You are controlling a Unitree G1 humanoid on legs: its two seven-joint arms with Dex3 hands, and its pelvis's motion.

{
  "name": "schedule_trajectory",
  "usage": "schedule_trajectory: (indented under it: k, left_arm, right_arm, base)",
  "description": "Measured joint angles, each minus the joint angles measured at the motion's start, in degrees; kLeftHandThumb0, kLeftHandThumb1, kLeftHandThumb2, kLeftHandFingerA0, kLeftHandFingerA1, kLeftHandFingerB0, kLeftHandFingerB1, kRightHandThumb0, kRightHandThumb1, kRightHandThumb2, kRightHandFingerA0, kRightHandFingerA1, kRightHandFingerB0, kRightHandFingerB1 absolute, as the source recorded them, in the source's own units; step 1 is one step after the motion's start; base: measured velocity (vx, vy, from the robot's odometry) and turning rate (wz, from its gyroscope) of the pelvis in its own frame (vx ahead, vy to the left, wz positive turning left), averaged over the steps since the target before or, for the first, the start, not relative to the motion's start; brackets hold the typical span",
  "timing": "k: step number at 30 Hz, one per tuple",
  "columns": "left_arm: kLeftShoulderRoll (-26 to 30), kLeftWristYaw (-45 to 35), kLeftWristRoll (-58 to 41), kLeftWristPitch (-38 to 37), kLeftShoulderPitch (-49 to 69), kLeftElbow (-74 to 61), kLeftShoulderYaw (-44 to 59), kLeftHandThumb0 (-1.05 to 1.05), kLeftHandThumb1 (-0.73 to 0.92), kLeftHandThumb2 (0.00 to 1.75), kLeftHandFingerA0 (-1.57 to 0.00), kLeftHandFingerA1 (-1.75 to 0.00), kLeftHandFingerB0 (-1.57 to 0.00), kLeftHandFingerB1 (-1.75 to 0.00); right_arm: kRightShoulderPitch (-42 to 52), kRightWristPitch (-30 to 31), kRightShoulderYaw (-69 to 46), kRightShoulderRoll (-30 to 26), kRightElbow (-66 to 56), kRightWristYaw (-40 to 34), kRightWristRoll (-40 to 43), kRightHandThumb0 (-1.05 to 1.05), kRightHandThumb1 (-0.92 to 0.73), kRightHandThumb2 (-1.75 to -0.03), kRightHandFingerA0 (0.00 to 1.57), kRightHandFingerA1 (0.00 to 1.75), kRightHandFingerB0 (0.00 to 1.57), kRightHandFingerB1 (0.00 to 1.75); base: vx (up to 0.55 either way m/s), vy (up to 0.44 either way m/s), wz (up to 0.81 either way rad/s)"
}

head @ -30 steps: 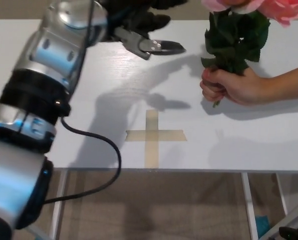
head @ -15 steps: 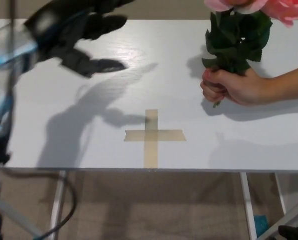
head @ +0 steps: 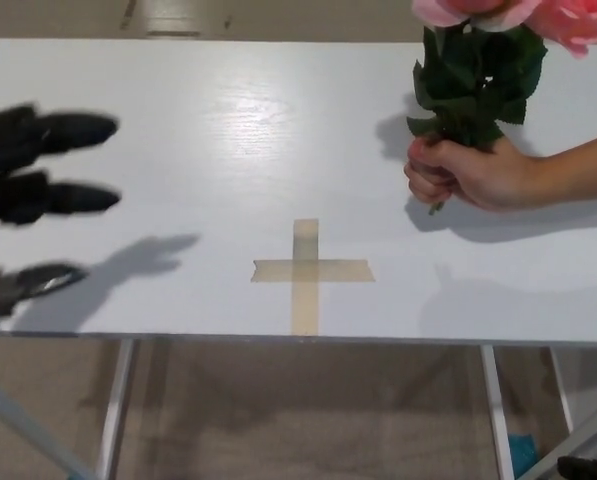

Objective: Use the left hand to pick up the rose and passes it to a human.

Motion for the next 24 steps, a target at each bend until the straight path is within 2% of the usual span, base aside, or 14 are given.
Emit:
schedule_trajectory:
  k: [3,4,11,13,14,15,16,19,22,23,24]
  left_arm:
    - [-0.71,-1.92,-3.04,-0.09,7.78,-2.98,4.17,-0.43,0.45,0.69,-0.64,-0.51,-0.44,-0.44]
    - [-1.04,-2.60,-3.83,-0.17,10.39,-3.79,5.38,-0.34,0.51,0.56,-0.69,-0.42,-0.49,-0.35]
    - [-4.78,-8.83,-9.42,-3.31,26.83,-2.50,9.55,-0.37,0.50,0.56,-0.70,-0.43,-0.52,-0.37]
    - [-5.27,-9.90,-9.50,-4.84,28.29,1.91,8.42,-0.37,0.51,0.56,-0.70,-0.42,-0.52,-0.36]
    - [-5.35,-10.01,-9.23,-5.56,28.45,4.59,7.54,-0.50,0.44,0.72,-0.53,-0.49,-0.39,-0.43]
    - [-5.37,-9.90,-8.84,-6.10,28.43,6.87,6.72,-0.50,0.44,0.72,-0.53,-0.49,-0.39,-0.43]
    - [-5.38,-9.14,-7.88,-6.72,28.13,9.52,5.63,-0.47,0.50,0.56,-0.49,-0.37,-0.40,-0.33]
    - [-5.38,-5.98,-4.87,-7.82,26.66,15.37,2.91,-0.50,0.51,0.56,-0.43,-0.35,-0.41,-0.33]
    - [-5.37,-2.78,-2.50,-8.16,24.46,20.45,0.69,-0.52,0.51,0.56,-0.47,-0.35,-0.43,-0.33]
    - [-5.35,-1.55,-1.76,-8.20,23.44,22.56,-0.14,-0.52,0.43,0.74,-0.49,-0.49,-0.39,-0.45]
    - [-5.35,-0.49,-1.03,-8.24,22.51,24.37,-0.85,-0.52,0.43,0.75,-0.63,-0.54,-0.38,-0.45]
  right_arm:
    - [0.09,0.01,0.19,0.00,0.03,0.00,-0.06,-0.57,-0.77,-0.65,0.63,0.44,0.48,0.35]
    - [0.13,0.02,0.27,-0.01,0.04,-0.01,-0.07,-0.57,-0.77,-0.65,0.63,0.44,0.48,0.35]
    - [1.41,0.20,1.14,-0.02,0.18,0.00,-0.21,-0.57,-0.77,-0.64,0.64,0.46,0.50,0.35]
    - [1.74,0.34,1.35,-0.02,0.30,0.00,-0.23,-0.57,-0.78,-0.64,0.64,0.47,0.51,0.35]
    - [1.81,0.39,1.44,-0.02,0.36,-0.01,-0.25,-0.57,-0.78,-0.64,0.63,0.47,0.49,0.35]
    - [1.82,0.41,1.52,-0.01,0.38,-0.01,-0.25,-0.57,-0.78,-0.64,0.63,0.47,0.49,0.35]
    - [1.85,0.42,1.62,-0.01,0.42,-0.02,-0.27,-0.57,-0.78,-0.65,0.63,0.47,0.49,0.35]
    - [1.85,0.44,1.90,-0.01,0.45,-0.02,-0.28,-0.57,-0.78,-0.65,0.63,0.47,0.49,0.35]
    - [1.85,0.44,2.01,0.00,0.47,-0.02,-0.26,-0.57,-0.77,-0.64,0.63,0.47,0.49,0.35]
    - [1.85,0.44,2.03,0.01,0.47,-0.02,-0.25,-0.57,-0.78,-0.65,0.63,0.46,0.49,0.35]
    - [1.84,0.44,2.04,0.01,0.47,-0.02,-0.25,-0.57,-0.77,-0.65,0.63,0.46,0.49,0.35]
  base:
    - [0.00,0.000,0.00]
    - [0.00,0.000,0.00]
    - [0.00,0.000,0.00]
    - [0.00,0.000,0.00]
    - [0.00,0.000,0.00]
    - [0.00,0.000,0.00]
    - [0.00,0.000,0.00]
    - [0.00,0.000,0.00]
    - [0.00,0.000,0.00]
    - [0.00,0.000,0.00]
    - [0.00,0.000,0.00]
